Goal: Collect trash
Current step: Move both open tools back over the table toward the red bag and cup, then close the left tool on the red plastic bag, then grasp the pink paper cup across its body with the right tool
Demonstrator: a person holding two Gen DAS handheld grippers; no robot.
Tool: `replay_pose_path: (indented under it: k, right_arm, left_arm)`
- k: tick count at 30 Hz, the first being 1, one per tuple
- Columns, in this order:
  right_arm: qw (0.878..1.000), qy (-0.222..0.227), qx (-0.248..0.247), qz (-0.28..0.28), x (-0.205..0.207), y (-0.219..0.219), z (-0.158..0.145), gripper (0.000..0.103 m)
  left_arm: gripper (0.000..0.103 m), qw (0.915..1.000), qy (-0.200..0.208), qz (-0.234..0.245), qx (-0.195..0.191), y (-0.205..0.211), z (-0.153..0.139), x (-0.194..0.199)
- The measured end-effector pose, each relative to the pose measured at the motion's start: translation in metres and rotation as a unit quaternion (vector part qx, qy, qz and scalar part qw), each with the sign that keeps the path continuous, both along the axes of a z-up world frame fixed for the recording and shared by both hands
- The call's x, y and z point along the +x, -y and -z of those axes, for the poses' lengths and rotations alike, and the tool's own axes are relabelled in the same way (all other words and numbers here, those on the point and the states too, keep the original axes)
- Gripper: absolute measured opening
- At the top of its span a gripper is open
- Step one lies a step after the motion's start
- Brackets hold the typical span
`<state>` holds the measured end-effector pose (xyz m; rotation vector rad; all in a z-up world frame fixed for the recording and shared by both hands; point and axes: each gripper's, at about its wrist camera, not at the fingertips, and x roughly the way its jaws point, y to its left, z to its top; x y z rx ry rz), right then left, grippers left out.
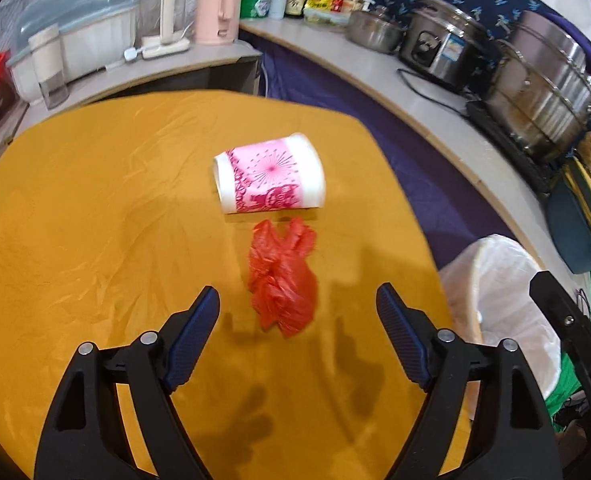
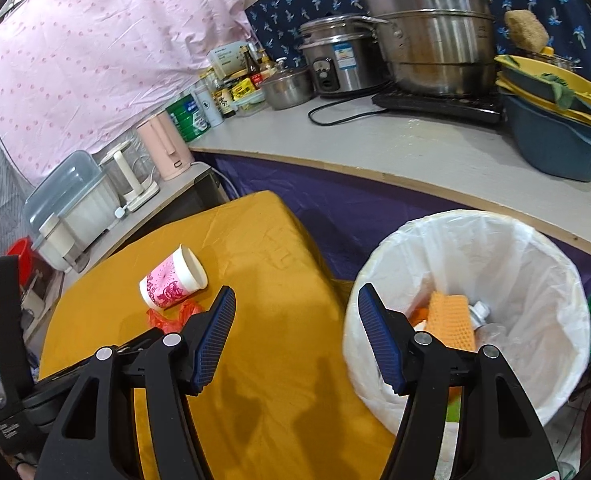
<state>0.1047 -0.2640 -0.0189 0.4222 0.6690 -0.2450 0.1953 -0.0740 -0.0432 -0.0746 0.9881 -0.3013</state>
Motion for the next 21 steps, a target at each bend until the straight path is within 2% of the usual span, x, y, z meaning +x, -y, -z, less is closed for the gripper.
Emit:
replay_pose_path:
  k: [9, 15, 21]
  right_arm:
    - [1.000, -0.018, 0.012, -0.017, 0.034, -0.011, 0.024, 0.062]
    - [0.999, -0.028, 0.014, -0.026, 0.049, -0.017, 0.035, 0.062]
    - [0.998, -0.031, 0.016, -0.044, 0.062, -0.033, 0.038, 0.062]
  left_arm:
    - [0.075, 0.9997, -0.025, -0.001, 0.004, 0.002, 0.031, 0.029]
    - [0.036, 0.9990, -0.042, 0.015, -0.004, 0.001, 0.039, 0.034]
    - [0.029, 0.9992, -0.037, 0.006, -0.016, -0.017, 0.033, 0.030]
